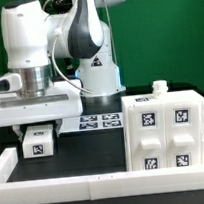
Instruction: Assemble cabinet
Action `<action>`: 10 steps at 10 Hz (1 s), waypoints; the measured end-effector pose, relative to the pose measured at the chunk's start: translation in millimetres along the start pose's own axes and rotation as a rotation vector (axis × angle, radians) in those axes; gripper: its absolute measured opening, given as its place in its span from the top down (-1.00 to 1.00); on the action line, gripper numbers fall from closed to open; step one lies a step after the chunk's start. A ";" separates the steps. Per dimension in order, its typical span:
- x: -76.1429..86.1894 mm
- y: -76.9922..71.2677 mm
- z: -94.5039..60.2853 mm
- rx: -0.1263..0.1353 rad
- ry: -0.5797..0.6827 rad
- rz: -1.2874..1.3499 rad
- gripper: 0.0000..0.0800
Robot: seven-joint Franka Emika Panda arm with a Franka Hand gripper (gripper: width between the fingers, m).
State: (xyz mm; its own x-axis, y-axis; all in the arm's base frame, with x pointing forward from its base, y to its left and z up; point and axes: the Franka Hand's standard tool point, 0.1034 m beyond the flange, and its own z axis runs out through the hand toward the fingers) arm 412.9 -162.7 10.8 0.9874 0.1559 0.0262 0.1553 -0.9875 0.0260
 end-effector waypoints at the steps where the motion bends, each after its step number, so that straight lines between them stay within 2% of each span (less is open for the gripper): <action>1: 5.9 -3.7 -4.0 -0.008 0.013 -0.013 -0.40; 2: 13.9 -10.9 -12.5 -0.011 0.027 -0.032 -0.40; 5: 45.7 -40.2 -60.8 -0.006 0.077 -0.087 -0.40; 7: 67.7 -61.3 -88.4 0.022 0.078 -0.064 -0.41; 8: 82.4 -74.6 -101.9 0.035 0.081 -0.018 -0.41; 10: 127.3 -108.9 -131.7 0.058 0.095 0.075 -0.41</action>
Offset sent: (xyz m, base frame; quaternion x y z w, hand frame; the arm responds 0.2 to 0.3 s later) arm 0.0165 0.0413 0.0628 -0.0049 0.0191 -0.0379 0.9991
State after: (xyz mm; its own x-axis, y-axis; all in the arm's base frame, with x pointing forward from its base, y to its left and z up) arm 517.8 -32.5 142.9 0.9895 0.0799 0.1207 0.0849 -0.9957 -0.0370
